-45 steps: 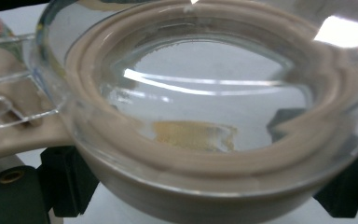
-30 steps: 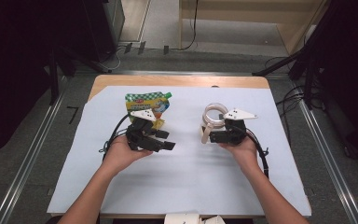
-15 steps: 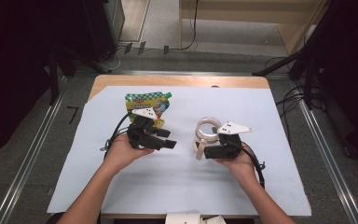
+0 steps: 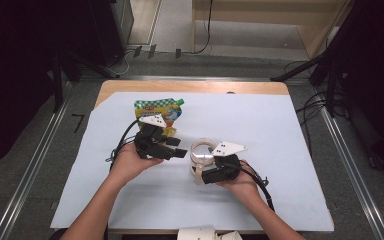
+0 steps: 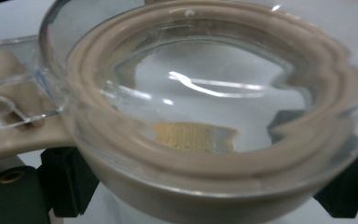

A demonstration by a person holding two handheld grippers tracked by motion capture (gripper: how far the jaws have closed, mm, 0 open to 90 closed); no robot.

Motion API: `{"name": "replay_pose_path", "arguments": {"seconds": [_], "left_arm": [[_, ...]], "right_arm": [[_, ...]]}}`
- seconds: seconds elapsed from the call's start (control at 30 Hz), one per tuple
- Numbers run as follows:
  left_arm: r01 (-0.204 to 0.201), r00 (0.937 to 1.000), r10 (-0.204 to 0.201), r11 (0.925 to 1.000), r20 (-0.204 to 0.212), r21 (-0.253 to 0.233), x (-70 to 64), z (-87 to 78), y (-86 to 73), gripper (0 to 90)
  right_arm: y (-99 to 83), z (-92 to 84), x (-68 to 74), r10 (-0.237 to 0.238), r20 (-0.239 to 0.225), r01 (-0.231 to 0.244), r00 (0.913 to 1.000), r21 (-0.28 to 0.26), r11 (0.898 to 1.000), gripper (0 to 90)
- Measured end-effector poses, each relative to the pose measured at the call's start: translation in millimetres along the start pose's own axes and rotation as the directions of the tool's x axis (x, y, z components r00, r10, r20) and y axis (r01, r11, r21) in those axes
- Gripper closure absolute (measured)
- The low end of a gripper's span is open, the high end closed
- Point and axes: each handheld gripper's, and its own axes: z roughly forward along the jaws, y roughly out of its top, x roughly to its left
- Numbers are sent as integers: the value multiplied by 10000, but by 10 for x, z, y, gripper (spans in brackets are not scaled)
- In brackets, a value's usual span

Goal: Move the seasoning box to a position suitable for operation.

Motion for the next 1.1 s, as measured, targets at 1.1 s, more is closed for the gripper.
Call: {"name": "replay_pose_path", "arguments": {"seconds": [1.1], "left_arm": [[-187, 9989, 181, 9997, 426, 139, -131, 38, -41, 474]], "right_arm": [[-73, -717, -29, 225, -276, -211, 9994, 501, 9985, 245]]}}
